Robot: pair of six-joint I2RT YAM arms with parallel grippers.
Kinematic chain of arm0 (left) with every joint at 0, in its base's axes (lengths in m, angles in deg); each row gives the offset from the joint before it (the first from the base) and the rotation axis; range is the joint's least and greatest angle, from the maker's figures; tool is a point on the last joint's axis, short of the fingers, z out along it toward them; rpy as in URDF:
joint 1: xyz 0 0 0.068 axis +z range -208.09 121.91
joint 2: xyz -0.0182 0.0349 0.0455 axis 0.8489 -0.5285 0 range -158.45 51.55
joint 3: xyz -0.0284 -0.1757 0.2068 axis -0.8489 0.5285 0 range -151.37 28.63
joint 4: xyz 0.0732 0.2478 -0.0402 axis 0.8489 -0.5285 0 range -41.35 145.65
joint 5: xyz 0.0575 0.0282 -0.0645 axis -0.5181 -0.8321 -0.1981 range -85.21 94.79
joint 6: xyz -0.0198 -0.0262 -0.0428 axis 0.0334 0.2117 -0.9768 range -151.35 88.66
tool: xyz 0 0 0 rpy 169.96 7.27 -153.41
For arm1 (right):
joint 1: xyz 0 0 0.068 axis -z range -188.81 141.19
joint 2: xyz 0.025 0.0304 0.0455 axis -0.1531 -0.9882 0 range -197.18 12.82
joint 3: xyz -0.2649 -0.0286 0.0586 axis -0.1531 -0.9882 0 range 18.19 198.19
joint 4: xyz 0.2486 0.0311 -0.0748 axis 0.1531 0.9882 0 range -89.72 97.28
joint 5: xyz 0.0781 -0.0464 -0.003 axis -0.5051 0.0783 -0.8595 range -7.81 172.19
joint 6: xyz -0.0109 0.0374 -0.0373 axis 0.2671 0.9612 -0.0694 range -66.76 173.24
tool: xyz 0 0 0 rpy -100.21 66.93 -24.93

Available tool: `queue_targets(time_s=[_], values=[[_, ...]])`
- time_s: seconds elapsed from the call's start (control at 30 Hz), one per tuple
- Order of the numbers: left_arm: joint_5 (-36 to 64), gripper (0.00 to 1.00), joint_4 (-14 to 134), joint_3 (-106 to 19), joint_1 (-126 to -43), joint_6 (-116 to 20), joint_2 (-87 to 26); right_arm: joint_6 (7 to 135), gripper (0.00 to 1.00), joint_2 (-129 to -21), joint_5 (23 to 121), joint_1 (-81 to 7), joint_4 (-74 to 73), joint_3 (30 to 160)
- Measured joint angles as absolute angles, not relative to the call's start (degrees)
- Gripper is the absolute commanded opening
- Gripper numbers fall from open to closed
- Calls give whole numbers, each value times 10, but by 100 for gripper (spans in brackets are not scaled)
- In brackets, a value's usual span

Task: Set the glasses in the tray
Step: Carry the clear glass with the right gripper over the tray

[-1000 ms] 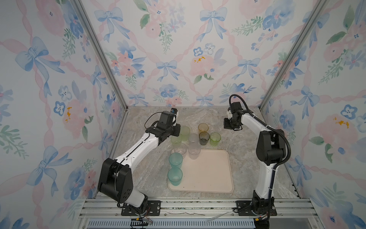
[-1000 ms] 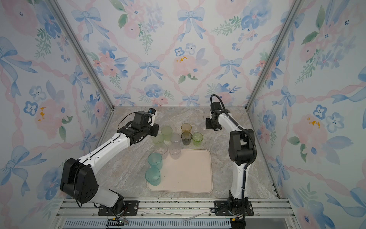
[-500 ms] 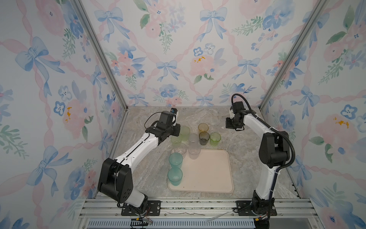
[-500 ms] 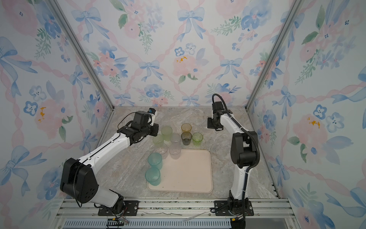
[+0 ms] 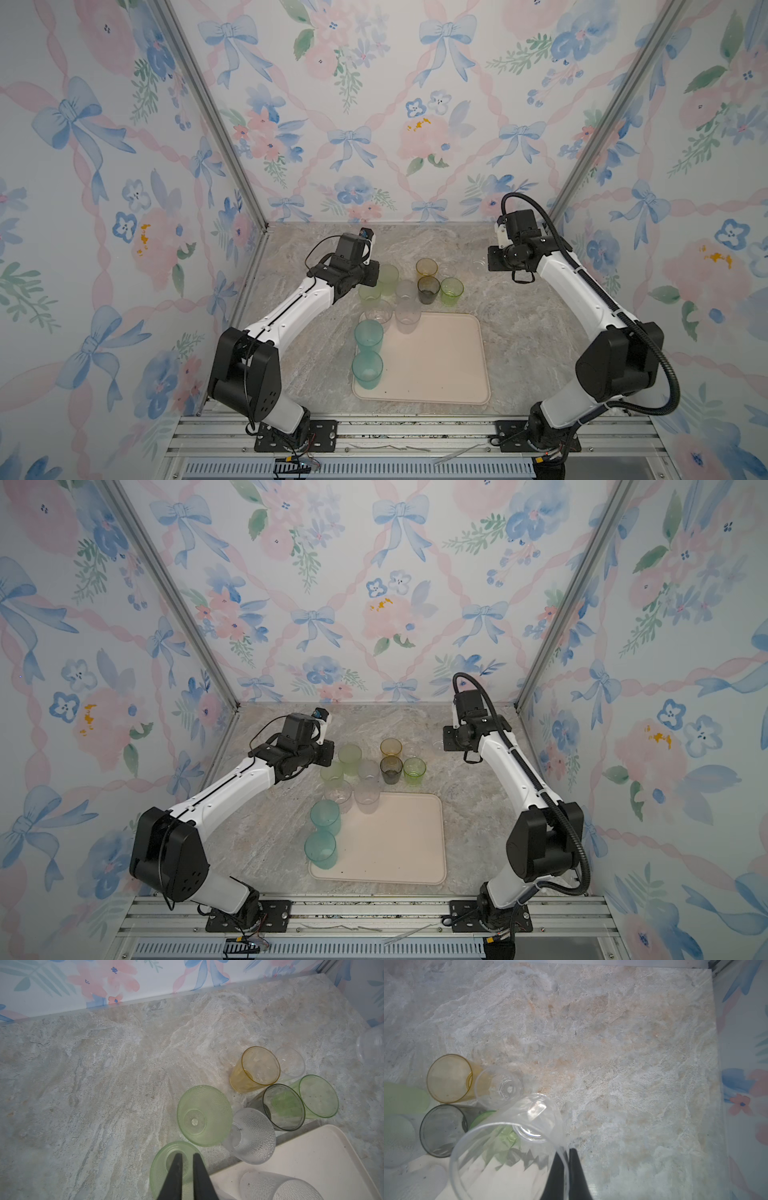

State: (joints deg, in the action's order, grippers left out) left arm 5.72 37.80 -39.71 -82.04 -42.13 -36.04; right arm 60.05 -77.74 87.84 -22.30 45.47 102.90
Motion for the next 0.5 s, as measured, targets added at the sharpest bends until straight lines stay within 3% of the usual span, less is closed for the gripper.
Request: queue_targets(time_s=[0.5], values=[[66,14,380,-397,-820,-421,-362,644,3,-675,912,-364,530,900]])
